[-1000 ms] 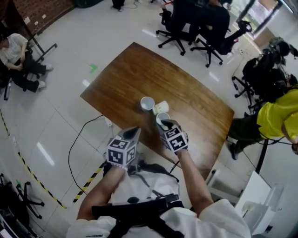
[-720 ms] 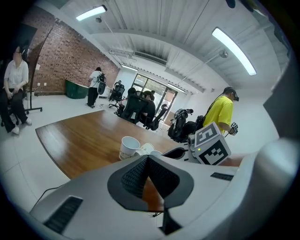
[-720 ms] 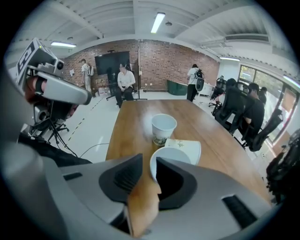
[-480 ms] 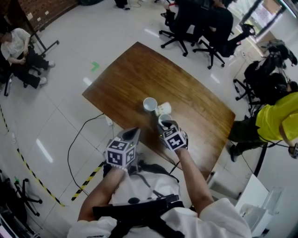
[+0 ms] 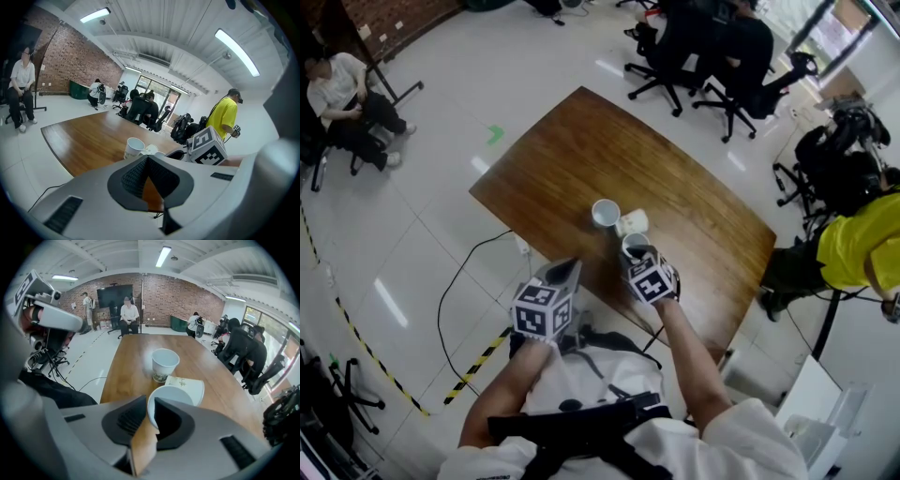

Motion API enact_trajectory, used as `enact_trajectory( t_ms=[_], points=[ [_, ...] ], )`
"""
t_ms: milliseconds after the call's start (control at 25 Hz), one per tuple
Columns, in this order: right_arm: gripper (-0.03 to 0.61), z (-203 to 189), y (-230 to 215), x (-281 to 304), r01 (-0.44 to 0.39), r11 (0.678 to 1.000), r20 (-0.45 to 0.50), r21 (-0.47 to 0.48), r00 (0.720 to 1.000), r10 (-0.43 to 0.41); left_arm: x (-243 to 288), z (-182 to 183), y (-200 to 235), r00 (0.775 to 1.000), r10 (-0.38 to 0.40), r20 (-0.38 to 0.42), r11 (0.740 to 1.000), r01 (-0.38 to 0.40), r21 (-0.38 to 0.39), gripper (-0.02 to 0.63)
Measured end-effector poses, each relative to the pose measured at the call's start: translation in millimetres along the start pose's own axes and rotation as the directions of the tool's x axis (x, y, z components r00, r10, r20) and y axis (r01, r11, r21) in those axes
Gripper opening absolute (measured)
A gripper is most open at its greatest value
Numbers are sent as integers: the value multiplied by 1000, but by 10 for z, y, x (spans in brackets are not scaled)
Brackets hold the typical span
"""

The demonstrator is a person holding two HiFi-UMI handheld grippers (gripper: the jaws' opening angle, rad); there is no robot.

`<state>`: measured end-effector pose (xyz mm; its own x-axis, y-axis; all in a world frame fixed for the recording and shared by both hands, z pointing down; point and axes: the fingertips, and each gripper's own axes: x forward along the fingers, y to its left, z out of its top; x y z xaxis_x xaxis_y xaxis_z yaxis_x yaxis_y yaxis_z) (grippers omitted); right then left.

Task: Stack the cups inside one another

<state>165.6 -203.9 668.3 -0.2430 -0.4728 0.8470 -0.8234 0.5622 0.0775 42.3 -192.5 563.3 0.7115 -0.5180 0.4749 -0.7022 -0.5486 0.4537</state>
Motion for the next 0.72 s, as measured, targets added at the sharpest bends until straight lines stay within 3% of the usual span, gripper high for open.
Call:
enact_trajectory(
  t_ms=[720],
  points=[
    [28, 77, -83, -248, 4, 1000, 55, 17, 998, -5, 76, 22, -39, 1000, -8, -3, 1000, 8, 10, -6]
  ],
)
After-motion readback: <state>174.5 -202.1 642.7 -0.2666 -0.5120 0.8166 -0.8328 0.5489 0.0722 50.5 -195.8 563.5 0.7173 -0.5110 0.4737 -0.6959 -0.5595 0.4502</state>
